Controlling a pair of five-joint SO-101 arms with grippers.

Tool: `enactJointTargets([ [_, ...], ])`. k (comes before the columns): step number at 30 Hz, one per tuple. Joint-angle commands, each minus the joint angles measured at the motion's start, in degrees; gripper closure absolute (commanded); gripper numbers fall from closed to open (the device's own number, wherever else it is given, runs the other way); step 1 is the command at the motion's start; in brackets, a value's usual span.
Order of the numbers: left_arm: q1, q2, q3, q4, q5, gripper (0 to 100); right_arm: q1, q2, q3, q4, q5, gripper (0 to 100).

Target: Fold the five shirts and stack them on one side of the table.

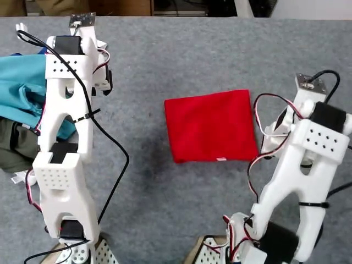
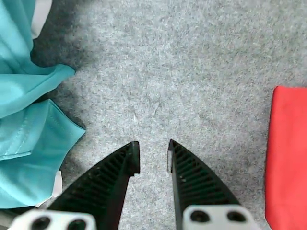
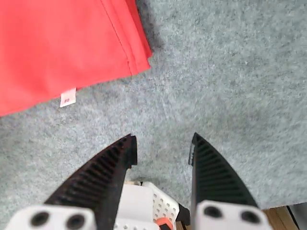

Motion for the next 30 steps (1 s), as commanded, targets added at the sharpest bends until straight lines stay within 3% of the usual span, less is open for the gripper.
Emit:
enactJointTargets([
  [1, -0.6, -4.1, 0.4, 0.5, -0.3, 89, 0.7, -2.2, 0.8, 1.0, -0.2, 80.5],
  [30, -0.6, -4.0, 1.7, 0.5, -2.3, 89, 0.6, -2.2, 6.5, 0.6, -0.7, 80.6],
])
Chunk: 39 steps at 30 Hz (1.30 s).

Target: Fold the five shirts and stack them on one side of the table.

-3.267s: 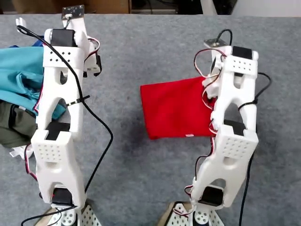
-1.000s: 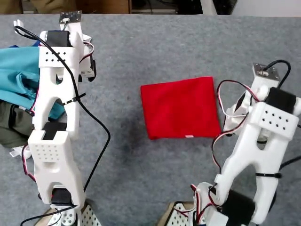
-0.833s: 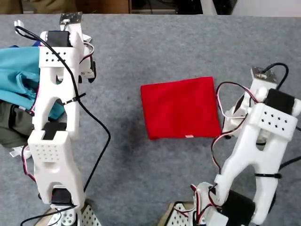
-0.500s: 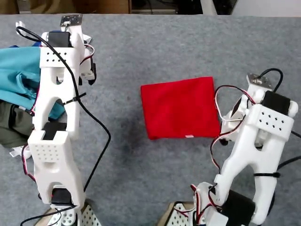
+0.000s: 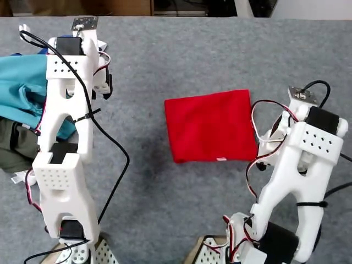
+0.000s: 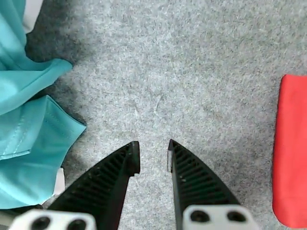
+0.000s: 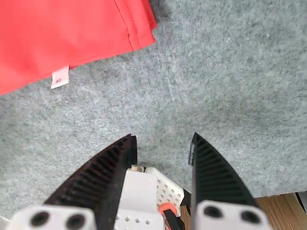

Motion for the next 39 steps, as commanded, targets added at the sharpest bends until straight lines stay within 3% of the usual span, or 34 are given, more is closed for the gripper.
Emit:
enactJointTargets([
  [1, -0.6, -3.7, -0.6, 0.5, -0.4, 89, 0.6, -2.1, 0.1, 0.6, -0.7, 80.6],
  [39, -0.7, -3.8, -0.2, 0.5, -0.4, 89, 0.7, -2.1, 2.9, -3.7, -0.1, 80.4],
])
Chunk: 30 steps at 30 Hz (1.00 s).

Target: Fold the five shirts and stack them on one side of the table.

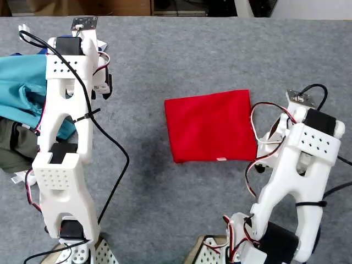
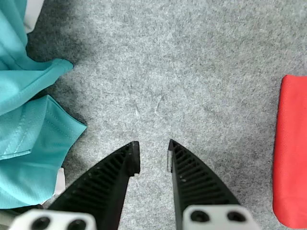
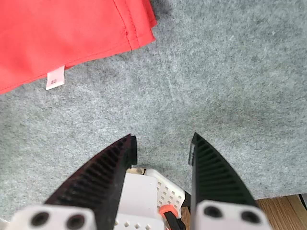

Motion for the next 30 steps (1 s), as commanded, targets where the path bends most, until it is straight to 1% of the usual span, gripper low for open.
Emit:
enactJointTargets([
  [1, -0.5, -3.8, -0.2, 0.5, -0.4, 89, 0.8, -2.1, -0.2, -2.2, 0.4, 80.4],
  [3, -1.0, -3.8, -0.2, 0.5, -0.4, 89, 1.0, -2.0, 0.1, -3.4, 1.8, 80.5],
  [10, -2.5, -3.8, -0.4, 0.5, -0.4, 89, 0.7, -2.1, 0.9, -6.9, 1.8, 80.6],
  [18, -2.5, -3.8, -0.6, 0.5, -0.4, 89, 0.5, -2.0, 1.1, -6.7, 1.8, 80.6],
  [22, -2.4, -3.8, -0.7, 0.5, -0.4, 89, -2.8, -1.2, 1.1, -6.9, 1.1, 80.4],
  [25, -2.9, -3.8, -0.7, 0.5, -1.5, 89, -5.2, 2.5, 0.7, -7.7, -6.2, 80.4],
  [27, -2.9, -3.8, -0.7, 0.5, -2.2, 89, -6.1, 5.9, 0.7, -10.3, -12.4, 80.4],
  [30, -3.0, -3.8, -0.7, 0.5, -2.3, 89, -7.0, 11.2, 0.7, -13.7, -18.8, 80.4],
])
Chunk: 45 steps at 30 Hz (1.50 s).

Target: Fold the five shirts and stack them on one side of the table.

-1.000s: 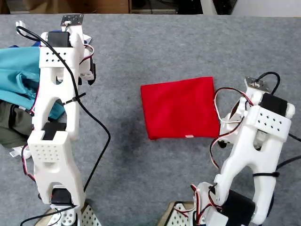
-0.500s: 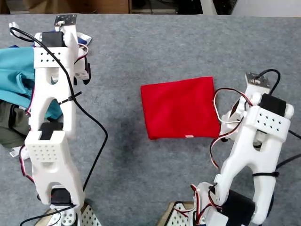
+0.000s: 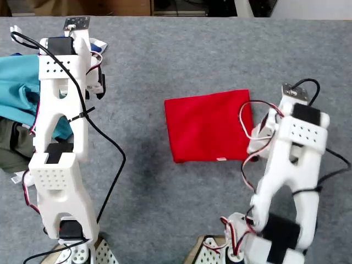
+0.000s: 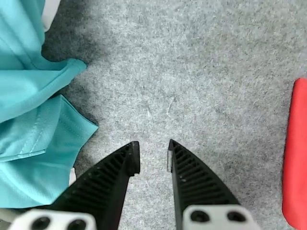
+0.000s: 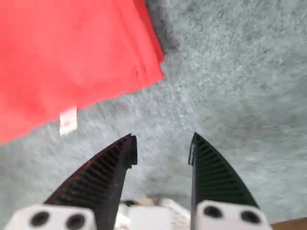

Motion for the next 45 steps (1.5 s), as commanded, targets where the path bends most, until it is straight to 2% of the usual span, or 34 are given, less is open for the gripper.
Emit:
enactJointTargets([
  [1, -0.5, -3.8, -0.7, 0.5, -0.5, 89, -1.8, 4.9, -0.4, -3.7, -8.0, 80.4],
  [10, 0.0, -3.8, -0.7, 0.5, -0.5, 89, -4.5, 9.4, -2.6, -8.4, -15.1, 80.4],
  [17, 0.1, -3.8, -0.7, 0.5, -0.5, 89, -6.9, 9.5, -2.2, -15.9, -19.7, 80.4],
  [29, 0.1, -3.8, -0.7, 0.5, -0.5, 89, -6.6, 24.3, -3.6, -20.7, -20.7, 80.3],
  [36, 0.1, -3.8, -0.7, 0.5, -0.5, 89, -7.8, 26.9, -4.4, -21.0, -20.7, 80.7],
  [38, 0.1, -3.8, -0.7, 0.5, -0.5, 89, -7.8, 26.7, -4.5, -21.2, -20.5, 84.3],
  [42, 0.1, -3.8, -0.7, 0.5, -0.5, 89, -7.7, 26.6, -4.5, -21.2, -20.1, 99.6],
  [45, 0.1, -3.8, -0.7, 0.5, -0.5, 89, -7.3, 26.5, -4.5, -21.2, -20.1, 99.4],
])
